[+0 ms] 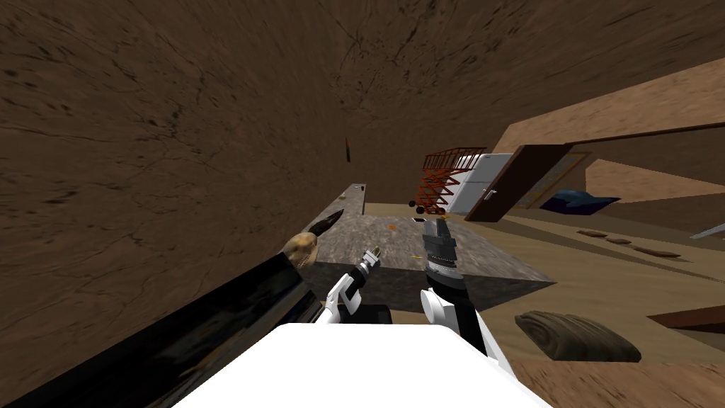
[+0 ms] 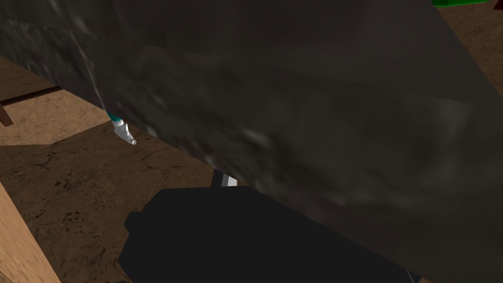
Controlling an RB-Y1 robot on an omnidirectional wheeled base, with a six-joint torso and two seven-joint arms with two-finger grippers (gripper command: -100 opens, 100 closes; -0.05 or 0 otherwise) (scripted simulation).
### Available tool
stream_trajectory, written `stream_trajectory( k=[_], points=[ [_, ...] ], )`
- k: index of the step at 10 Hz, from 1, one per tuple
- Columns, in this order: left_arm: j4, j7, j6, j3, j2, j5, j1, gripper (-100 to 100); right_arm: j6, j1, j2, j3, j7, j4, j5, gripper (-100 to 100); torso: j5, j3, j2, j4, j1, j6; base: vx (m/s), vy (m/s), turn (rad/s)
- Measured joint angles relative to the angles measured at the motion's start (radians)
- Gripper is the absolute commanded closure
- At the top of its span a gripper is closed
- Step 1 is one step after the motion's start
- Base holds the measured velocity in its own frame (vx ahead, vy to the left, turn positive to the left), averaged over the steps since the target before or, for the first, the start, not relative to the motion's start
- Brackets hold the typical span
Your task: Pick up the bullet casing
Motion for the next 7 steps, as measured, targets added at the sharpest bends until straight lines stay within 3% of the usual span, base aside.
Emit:
stream_trajectory(
  k=[5, 7],
  points=[
    [-0.113, 0.066, -0.04, 0.123, 0.071, -0.017, 0.118, 100, 0.0, 0.0, 0.0, 0.0, 0.0, 0.0, 0.0, 0, -0.001, -0.004, 0.001, -0.009, -0.003, 0.0, -0.029, -0.067, -0.299],
    [-0.145, 0.095, -0.061, 0.179, 0.098, -0.023, 0.16, 100, 0.0, 0.0, 0.0, 0.0, 0.0, 0.0, 0.0, 0, 0.0, -0.006, 0.003, -0.015, -0.003, 0.0, -0.023, -0.042, -0.079]
  ],
)
